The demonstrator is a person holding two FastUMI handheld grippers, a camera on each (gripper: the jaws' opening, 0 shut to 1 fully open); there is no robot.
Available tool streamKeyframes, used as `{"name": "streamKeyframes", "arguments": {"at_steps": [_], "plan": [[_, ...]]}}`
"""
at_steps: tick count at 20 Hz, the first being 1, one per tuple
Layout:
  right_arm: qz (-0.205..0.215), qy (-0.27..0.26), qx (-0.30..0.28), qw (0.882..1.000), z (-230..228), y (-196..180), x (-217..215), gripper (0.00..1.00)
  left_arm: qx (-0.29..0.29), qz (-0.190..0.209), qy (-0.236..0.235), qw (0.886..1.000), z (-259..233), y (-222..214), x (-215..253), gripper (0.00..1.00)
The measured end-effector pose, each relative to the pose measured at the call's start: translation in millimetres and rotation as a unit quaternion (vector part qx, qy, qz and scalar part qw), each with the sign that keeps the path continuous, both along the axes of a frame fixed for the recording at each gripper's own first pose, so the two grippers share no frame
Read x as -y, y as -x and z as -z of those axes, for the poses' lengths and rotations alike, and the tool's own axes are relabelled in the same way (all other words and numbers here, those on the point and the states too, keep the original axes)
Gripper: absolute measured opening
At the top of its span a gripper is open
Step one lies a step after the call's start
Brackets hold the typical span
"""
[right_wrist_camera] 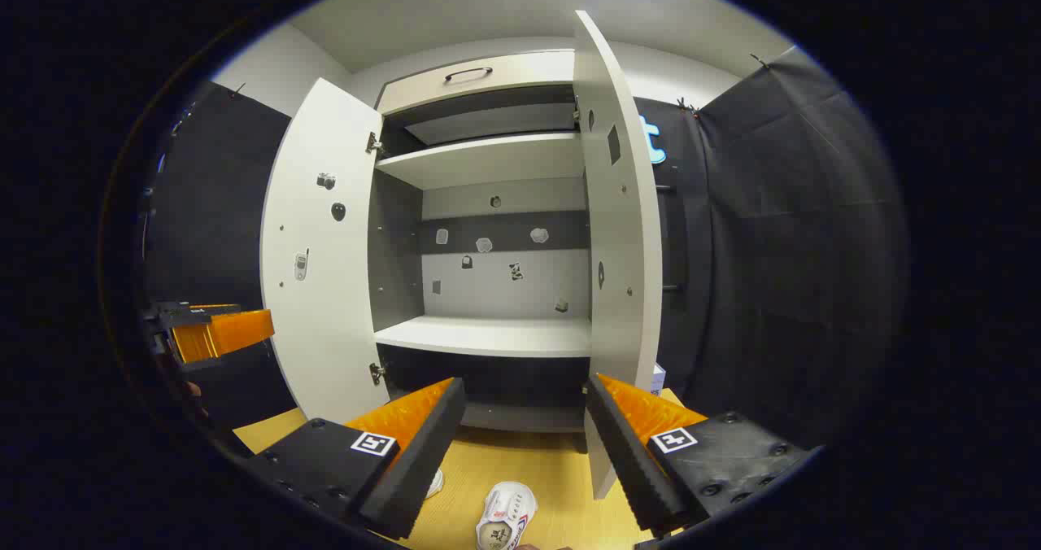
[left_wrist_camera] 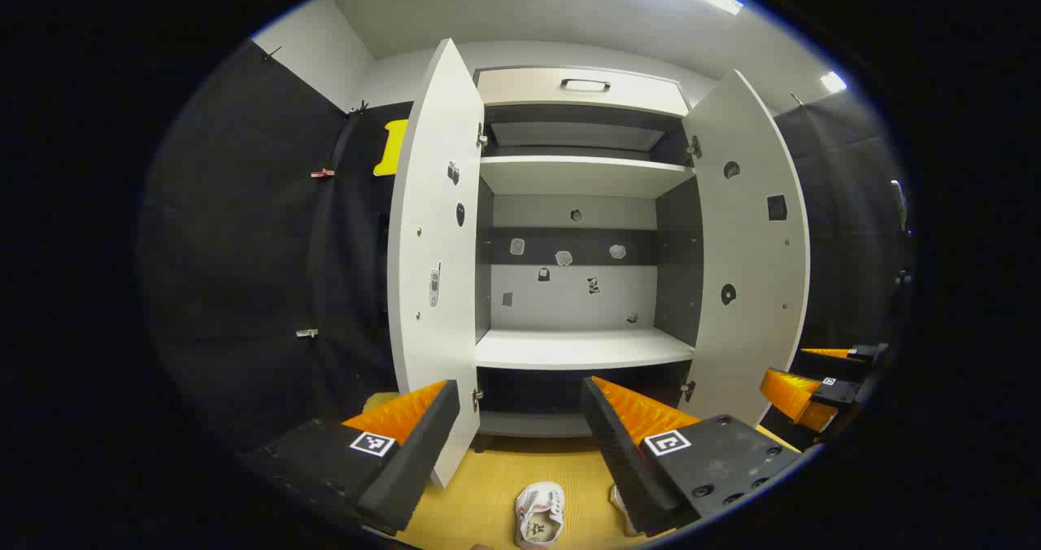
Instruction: Grab one shoe with the right hand and put it into the shoe cabinet, grab the other shoe with the left hand and put it into the shoe cabinet; then close the right door with the right hand and the left door with the left hand.
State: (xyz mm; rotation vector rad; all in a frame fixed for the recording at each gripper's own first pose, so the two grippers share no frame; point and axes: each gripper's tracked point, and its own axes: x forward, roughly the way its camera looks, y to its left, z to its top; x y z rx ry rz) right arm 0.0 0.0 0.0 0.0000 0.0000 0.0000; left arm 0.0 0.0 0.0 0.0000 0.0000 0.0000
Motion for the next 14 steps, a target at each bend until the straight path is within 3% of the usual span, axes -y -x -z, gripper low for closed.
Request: {"name": "streamKeyframes", "arguments": {"at_steps": [5, 14], "plan": [[-0.006, -0.007, -0.017, 1.0, 9, -2, -13, 0.98, 0.011, -0.001, -0.007, 1.0, -4, -7, -6, 0.95], [0.02, -0.009, -0.027, 0.999, 11, -7, -31, 0.98, 0.003, 0.038, -0.002, 0.999, 9, -21, -14, 0.95]]}}
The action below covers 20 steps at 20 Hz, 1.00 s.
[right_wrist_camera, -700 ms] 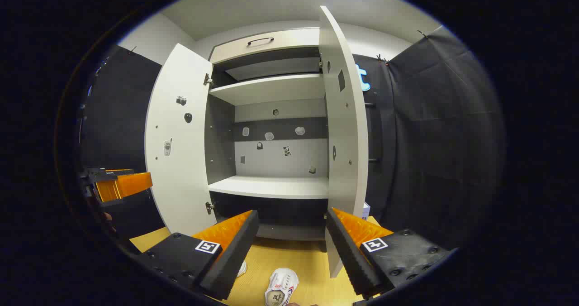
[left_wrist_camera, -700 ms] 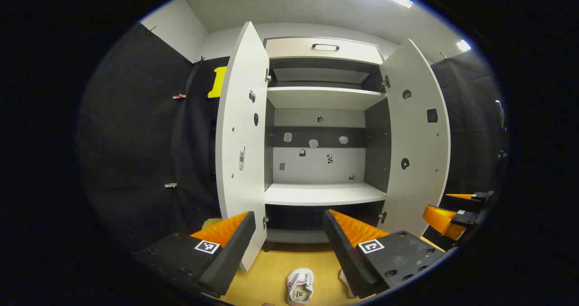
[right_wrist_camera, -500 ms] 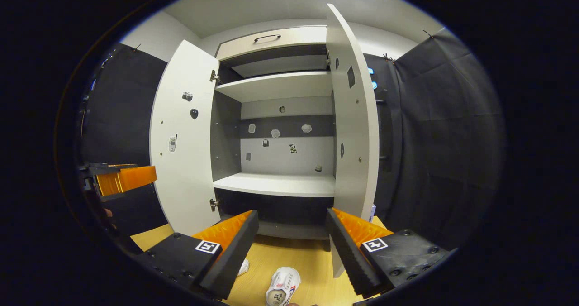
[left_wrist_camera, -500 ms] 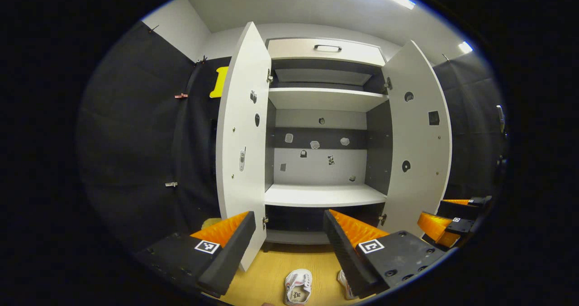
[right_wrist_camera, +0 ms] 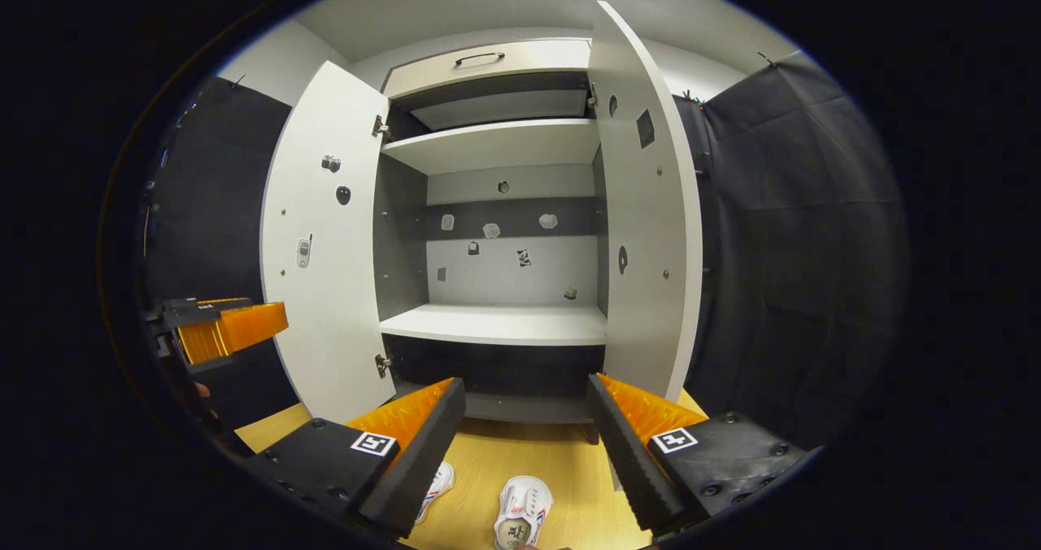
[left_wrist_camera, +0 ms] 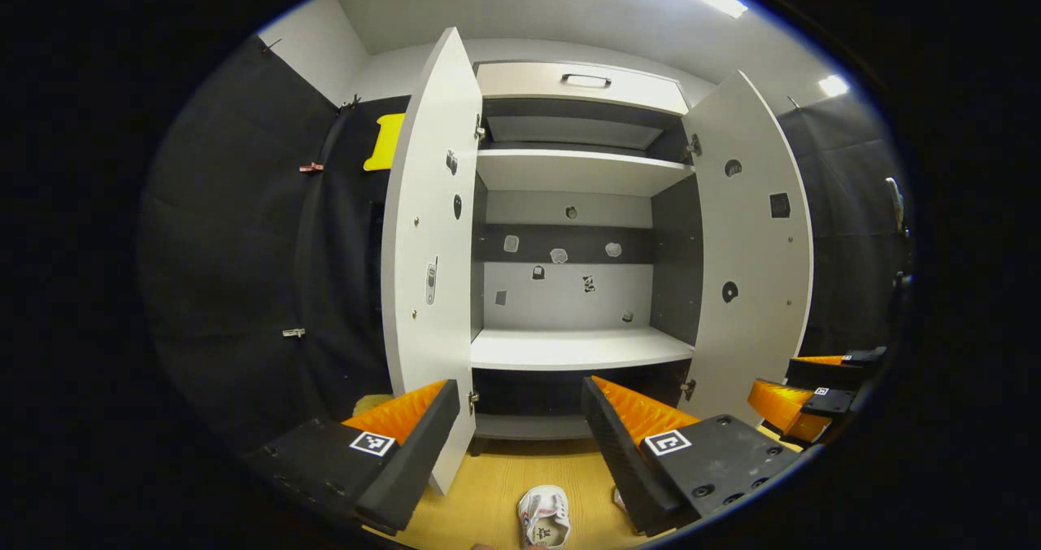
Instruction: Grab one shoe with the right hand and put it into the shoe cabinet, grab the other shoe with the left hand and put it into the shoe cabinet; then close the right door with the right hand and the left door with the left hand.
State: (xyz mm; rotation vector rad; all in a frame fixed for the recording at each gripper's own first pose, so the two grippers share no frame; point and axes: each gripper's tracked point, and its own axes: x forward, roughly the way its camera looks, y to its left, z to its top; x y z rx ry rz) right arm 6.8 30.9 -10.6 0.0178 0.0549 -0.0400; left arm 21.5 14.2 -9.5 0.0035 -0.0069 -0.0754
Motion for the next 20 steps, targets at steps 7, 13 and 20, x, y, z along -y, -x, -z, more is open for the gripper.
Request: {"name": "streamKeyframes", "arguments": {"at_steps": [7, 13, 20], "plan": [[0.017, 0.004, -0.011, 1.0, 6, -3, -2, 0.98, -0.01, 0.014, 0.002, 1.0, 11, -5, -5, 0.95], [0.013, -0.007, -0.036, 0.999, 23, -4, -6, 0.98, -0.019, 0.013, -0.005, 1.0, 17, -5, -13, 0.95], [0.02, -0.025, -0.12, 0.992, 83, -3, -11, 0.98, -0.032, 0.018, -0.008, 0.999, 32, 1, -26, 0.95]]}}
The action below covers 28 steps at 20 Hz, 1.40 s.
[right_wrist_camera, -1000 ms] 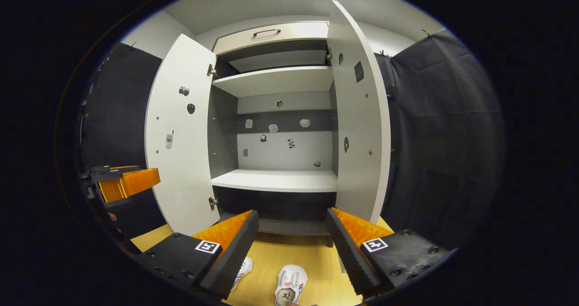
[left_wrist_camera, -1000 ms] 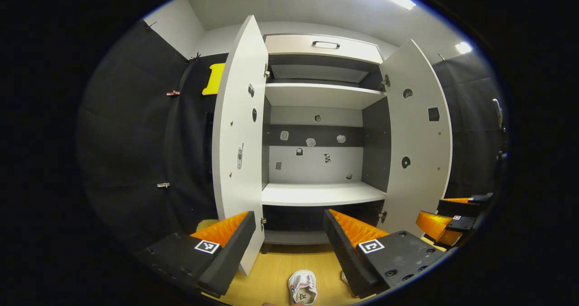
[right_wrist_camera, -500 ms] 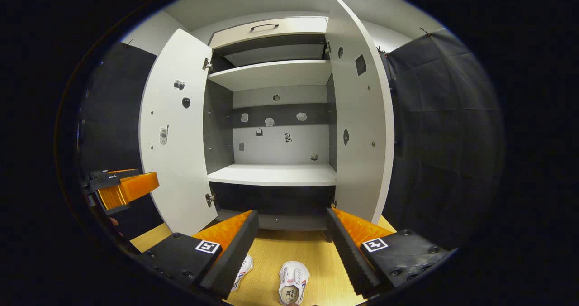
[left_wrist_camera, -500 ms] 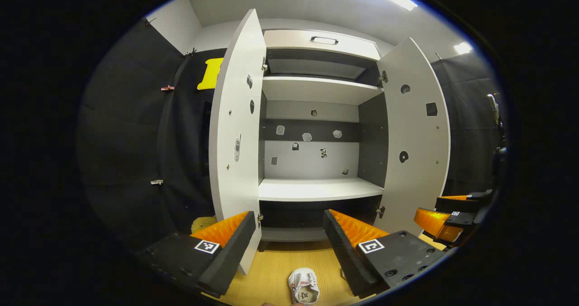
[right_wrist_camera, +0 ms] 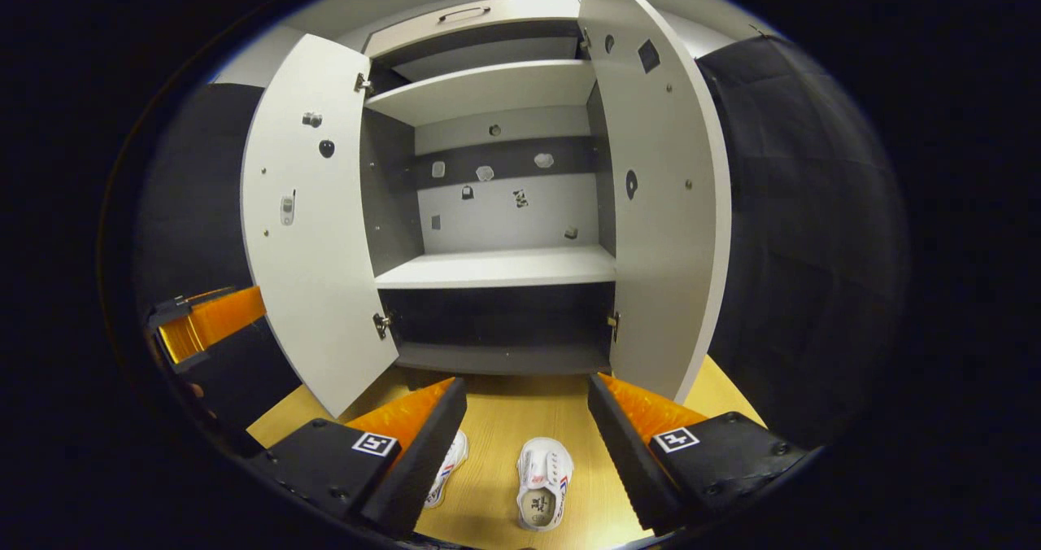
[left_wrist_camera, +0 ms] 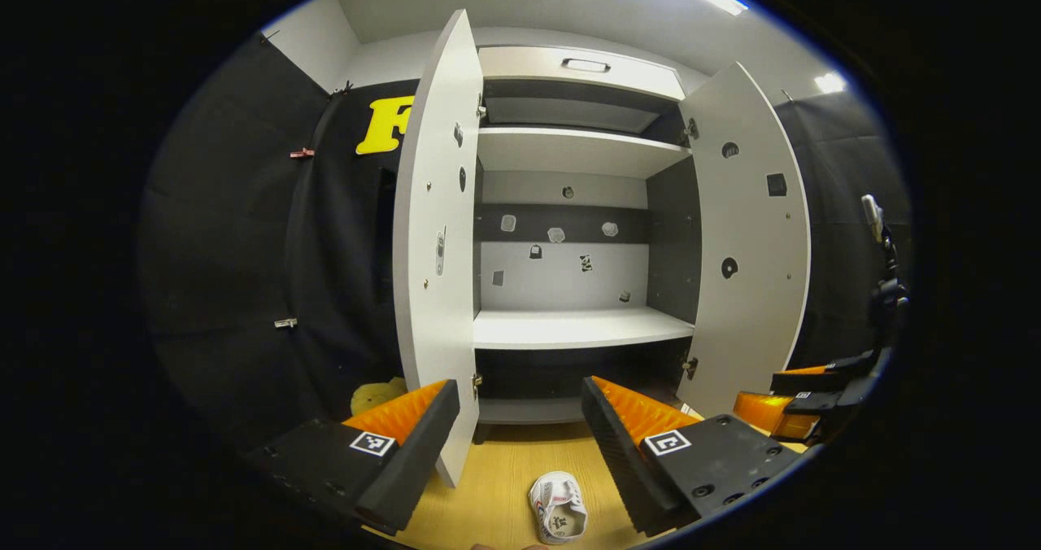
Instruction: Grab one shoe with the right hand and put it into the shoe cabinet, grab the other shoe with the left hand and put it into the shoe cabinet; then close the right door with the right hand and the left door with the left hand.
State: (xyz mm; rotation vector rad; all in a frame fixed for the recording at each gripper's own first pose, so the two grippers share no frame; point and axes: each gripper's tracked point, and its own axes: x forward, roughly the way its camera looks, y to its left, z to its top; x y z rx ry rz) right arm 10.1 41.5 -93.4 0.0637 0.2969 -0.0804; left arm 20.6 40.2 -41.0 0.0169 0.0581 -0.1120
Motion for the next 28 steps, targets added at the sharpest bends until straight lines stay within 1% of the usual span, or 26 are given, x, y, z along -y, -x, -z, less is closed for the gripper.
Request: {"name": "streamKeyframes", "arguments": {"at_steps": [2, 3, 5, 7, 10, 12, 15, 17, 21, 23, 27, 28], "plan": [[0.01, 0.009, -0.046, 0.999, 33, 4, 0, 0.98, -0.011, 0.003, 0.0, 1.0, 11, 1, -4, 0.95], [0.007, 0.006, -0.064, 0.998, 49, 6, -6, 0.98, -0.019, 0.002, -0.001, 1.0, 17, 1, -8, 0.95], [0.0, -0.001, -0.088, 0.996, 72, 11, -19, 0.99, -0.03, 0.009, 0.007, 0.999, 28, 3, -12, 0.95], [-0.004, 0.003, -0.111, 0.994, 96, 16, -28, 0.99, -0.037, 0.018, 0.012, 0.999, 37, 5, -16, 0.95], [-0.004, 0.013, -0.146, 0.989, 131, 18, -33, 0.99, -0.04, 0.028, 0.001, 0.999, 50, 4, -21, 0.96], [-0.006, -0.002, -0.163, 0.987, 151, 18, -40, 0.99, -0.047, 0.035, 0.001, 0.998, 59, 5, -22, 0.95], [0.005, 0.002, -0.2, 0.98, 186, 21, -35, 0.99, -0.055, 0.044, -0.007, 0.998, 68, 4, -23, 0.95], [0.005, 0.001, -0.222, 0.975, 208, 25, -34, 0.99, -0.056, 0.053, -0.007, 0.997, 70, 6, -22, 0.95], [0.016, -0.018, -0.265, 0.964, 247, 32, -33, 0.99, -0.054, 0.064, -0.015, 0.996, 71, 4, -23, 0.95], [0.02, -0.027, -0.276, 0.961, 261, 31, -33, 0.99, -0.053, 0.064, -0.016, 0.996, 72, 2, -24, 0.95], [0.016, -0.01, -0.275, 0.961, 276, 17, -29, 0.99, -0.059, 0.063, -0.014, 0.996, 76, 0, -25, 0.95], [0.021, -0.002, -0.28, 0.96, 282, 13, -25, 0.99, -0.064, 0.063, -0.012, 0.996, 79, 1, -25, 0.95]]}}
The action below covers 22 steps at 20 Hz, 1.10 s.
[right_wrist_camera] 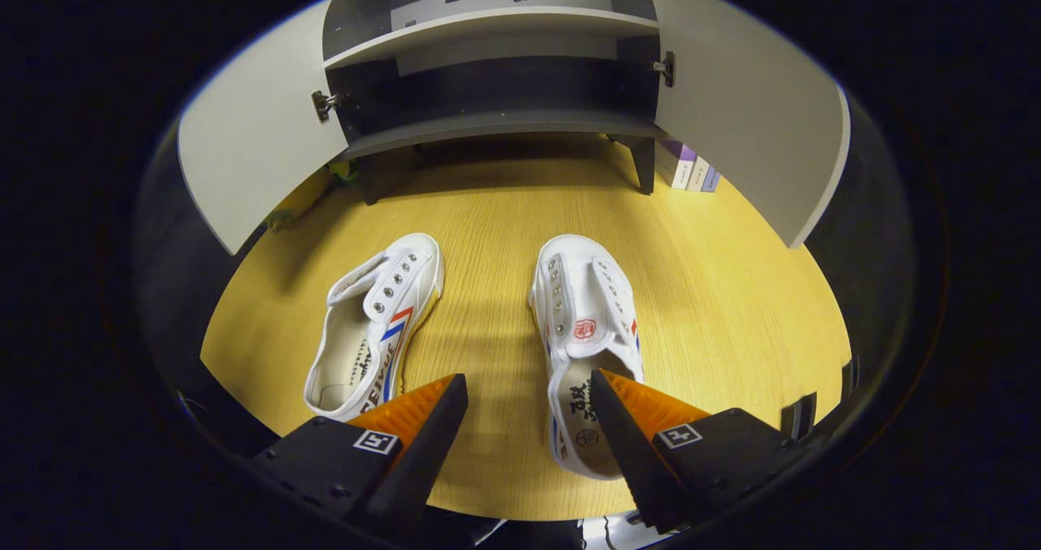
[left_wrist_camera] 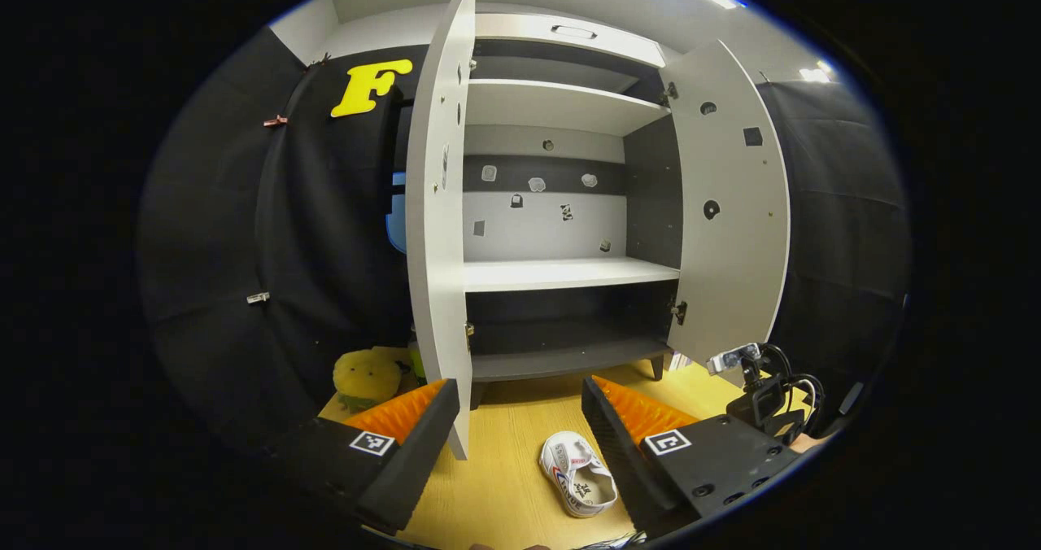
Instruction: Grab one shoe with the right hand and put it into the shoe cabinet, grab the other shoe with the left hand and put it into the shoe cabinet; then close the right door with the right hand and the left door with the left hand.
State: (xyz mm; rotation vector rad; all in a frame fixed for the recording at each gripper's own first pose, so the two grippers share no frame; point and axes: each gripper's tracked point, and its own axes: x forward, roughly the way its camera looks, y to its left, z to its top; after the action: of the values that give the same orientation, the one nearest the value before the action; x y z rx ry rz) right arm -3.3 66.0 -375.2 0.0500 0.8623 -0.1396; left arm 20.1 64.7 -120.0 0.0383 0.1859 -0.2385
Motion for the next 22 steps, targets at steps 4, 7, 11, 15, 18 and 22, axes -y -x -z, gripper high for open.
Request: {"name": "streamKeyframes", "arguments": {"at_steps": [4, 7, 11, 15, 18, 22], "plan": [[0.024, -0.01, -0.01, 1.0, 17, -17, 4, 0.95, -0.011, -0.013, 0.012, 1.0, 4, -1, -2, 0.95], [0.036, -0.002, -0.004, 0.999, 27, -30, 8, 0.82, -0.016, -0.02, 0.013, 1.0, 6, -2, -3, 0.95], [0.045, 0.032, 0.004, 0.998, 32, -41, 27, 0.63, -0.021, -0.013, 0.01, 1.0, 12, 1, -3, 0.95], [0.036, 0.016, 0.009, 0.999, 29, -45, 24, 0.35, -0.024, -0.005, 0.0, 1.0, 20, 8, 4, 0.95], [0.032, 0.009, 0.004, 0.999, 32, -47, 20, 0.13, -0.022, 0.003, 0.0, 1.0, 20, 13, 12, 0.95], [0.059, -0.035, -0.003, 0.998, 32, -51, 17, 0.06, -0.032, 0.011, 0.01, 0.999, 25, 24, 19, 0.95]]}}
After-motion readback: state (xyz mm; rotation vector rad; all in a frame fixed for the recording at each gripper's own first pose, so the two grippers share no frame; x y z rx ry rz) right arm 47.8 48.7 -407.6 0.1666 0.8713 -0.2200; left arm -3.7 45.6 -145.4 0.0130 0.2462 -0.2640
